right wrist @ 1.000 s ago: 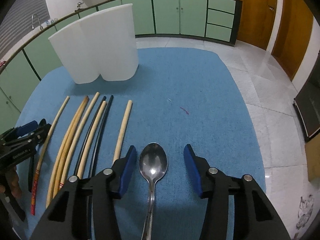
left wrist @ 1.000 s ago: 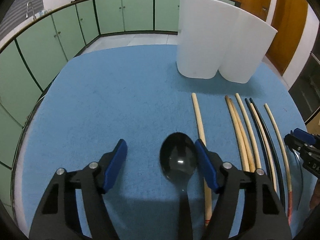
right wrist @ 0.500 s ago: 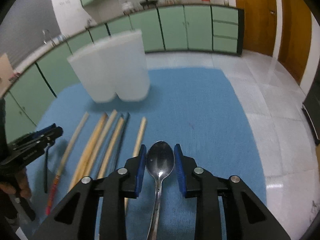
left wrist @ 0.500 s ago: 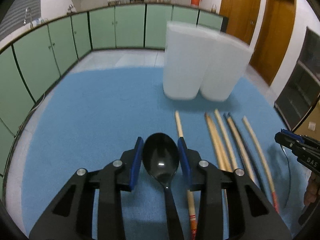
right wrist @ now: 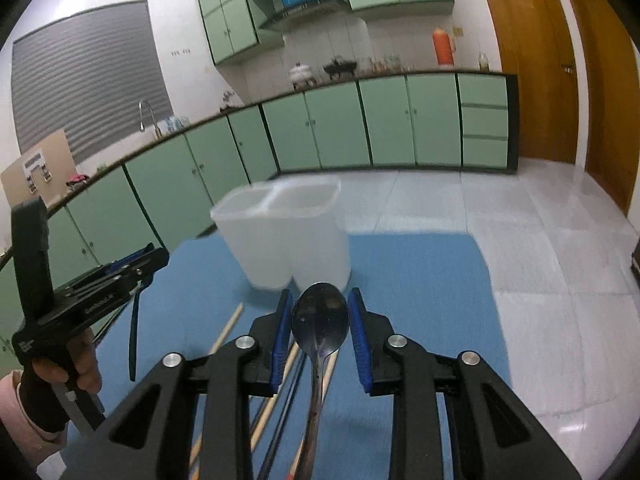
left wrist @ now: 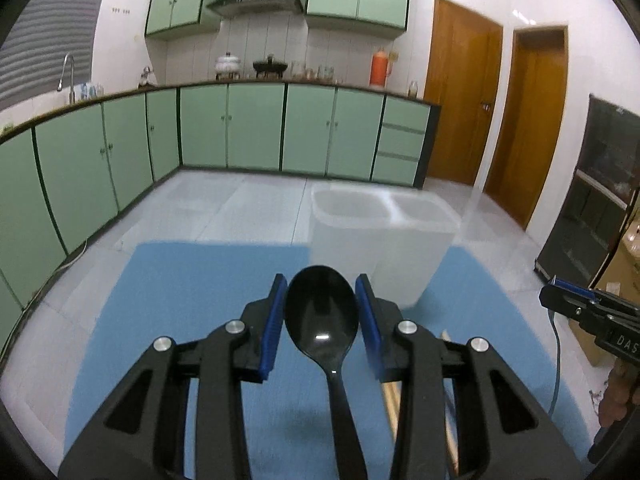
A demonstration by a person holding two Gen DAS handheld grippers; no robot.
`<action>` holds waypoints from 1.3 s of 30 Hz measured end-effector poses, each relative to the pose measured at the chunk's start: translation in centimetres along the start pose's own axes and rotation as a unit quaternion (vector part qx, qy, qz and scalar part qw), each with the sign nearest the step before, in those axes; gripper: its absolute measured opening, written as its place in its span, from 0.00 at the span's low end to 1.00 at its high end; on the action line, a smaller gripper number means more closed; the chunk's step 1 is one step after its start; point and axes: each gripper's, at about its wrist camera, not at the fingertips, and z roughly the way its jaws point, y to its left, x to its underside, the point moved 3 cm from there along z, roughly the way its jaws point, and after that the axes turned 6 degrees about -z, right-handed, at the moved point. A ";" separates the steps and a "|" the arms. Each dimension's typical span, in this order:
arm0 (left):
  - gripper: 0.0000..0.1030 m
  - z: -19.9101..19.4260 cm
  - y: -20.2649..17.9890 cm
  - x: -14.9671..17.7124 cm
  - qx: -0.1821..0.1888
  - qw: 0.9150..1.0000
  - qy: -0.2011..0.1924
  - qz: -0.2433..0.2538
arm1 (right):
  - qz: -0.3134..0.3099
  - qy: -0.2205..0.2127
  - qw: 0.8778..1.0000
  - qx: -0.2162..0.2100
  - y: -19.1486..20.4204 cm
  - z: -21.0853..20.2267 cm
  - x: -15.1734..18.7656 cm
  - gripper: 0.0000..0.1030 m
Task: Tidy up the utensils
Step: 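Carry both spoons to the white holder and drop them into its compartments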
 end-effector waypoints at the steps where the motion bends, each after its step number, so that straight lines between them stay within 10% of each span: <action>1: 0.33 -0.1 -0.2 -0.5 0.003 1.000 -0.008 -0.001 | -0.001 -0.010 1.000 -0.001 -0.1 -0.3 -0.7 0.27; 18: 0.33 6.8 -6.7 -13.2 0.000 0.991 -0.133 0.010 | -0.015 -0.157 0.987 0.044 -1.0 6.4 -16.6 0.27; 39: 0.41 12.4 -3.9 -9.6 -0.014 0.996 -0.087 -0.009 | -0.042 -0.113 0.991 0.063 0.1 14.9 -11.8 0.28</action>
